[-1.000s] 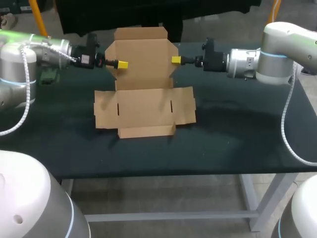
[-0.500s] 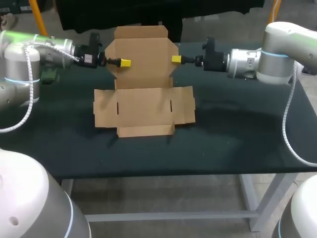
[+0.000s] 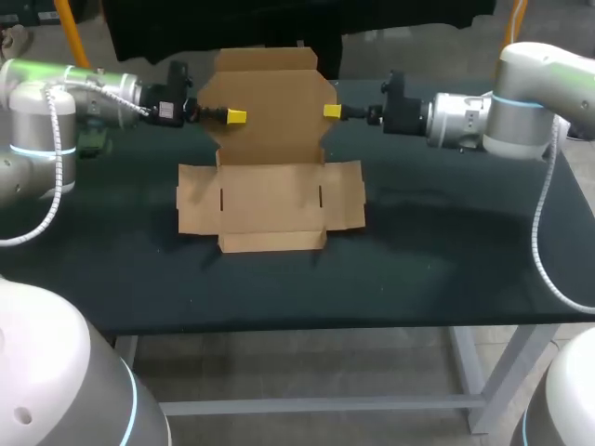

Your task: Assemble the packaging by folding the flat box into shape, placing the metal phone stand inside, and closing the box properly

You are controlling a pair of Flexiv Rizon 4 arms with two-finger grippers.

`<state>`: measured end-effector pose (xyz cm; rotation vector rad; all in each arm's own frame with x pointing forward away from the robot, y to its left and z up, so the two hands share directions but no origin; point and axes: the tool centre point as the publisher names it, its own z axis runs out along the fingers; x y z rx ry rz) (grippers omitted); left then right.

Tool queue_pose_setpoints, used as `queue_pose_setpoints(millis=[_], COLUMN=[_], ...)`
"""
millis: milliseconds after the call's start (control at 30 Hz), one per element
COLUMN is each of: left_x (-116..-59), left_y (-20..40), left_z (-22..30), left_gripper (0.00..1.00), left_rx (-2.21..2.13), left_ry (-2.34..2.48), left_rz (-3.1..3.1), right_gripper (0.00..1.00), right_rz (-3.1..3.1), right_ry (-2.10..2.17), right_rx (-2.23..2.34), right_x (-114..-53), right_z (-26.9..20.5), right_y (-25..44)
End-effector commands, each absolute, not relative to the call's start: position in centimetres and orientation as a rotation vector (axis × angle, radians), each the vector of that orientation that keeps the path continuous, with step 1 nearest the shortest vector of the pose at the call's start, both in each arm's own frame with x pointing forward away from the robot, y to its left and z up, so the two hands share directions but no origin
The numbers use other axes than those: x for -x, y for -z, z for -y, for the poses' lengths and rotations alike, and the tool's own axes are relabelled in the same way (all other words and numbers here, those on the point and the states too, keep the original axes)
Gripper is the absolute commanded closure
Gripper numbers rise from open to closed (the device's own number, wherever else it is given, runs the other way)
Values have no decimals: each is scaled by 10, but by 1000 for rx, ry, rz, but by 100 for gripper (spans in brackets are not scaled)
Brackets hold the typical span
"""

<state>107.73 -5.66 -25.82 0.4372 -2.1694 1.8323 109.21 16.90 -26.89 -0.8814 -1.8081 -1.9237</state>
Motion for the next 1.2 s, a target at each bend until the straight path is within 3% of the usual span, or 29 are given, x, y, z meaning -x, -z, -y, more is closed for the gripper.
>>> queue_pose_setpoints(millis=[33, 133, 233, 333, 733, 833, 900, 1200], left_x=[-1081, -1081, -1081, -1082, -1090, -1092, -1093, -1091], left_y=[261, 261, 260, 259, 254, 251, 249, 239], left_z=[59, 60, 59, 58, 59, 62, 64, 73], left_gripper=[100, 100, 100, 100, 100, 100, 100, 100], left_rx=[-415, -410, -411, -415, -435, -430, -425, -391], left_ry=[-1828, -1826, -1826, -1824, -1845, -1844, -1842, -1838], left_rz=[2162, 2161, 2161, 2163, 2166, 2170, 2176, 2219], right_gripper=[100, 100, 55, 41, 63, 77, 100, 100], right_rz=[1800, 1797, 1826, 1876, 2081, 2100, 2104, 2153], right_ry=[1925, 1923, 1912, 1898, 1862, 1859, 1860, 1895], right_rx=[870, 869, 883, 904, 1021, 1035, 1045, 1114], right_x=[-1094, -1094, -1092, -1087, -1053, -1046, -1042, -1025], right_z=[-170, -169, -165, -158, -124, -114, -107, -87], right_y=[270, 269, 264, 255, 228, 227, 227, 237])
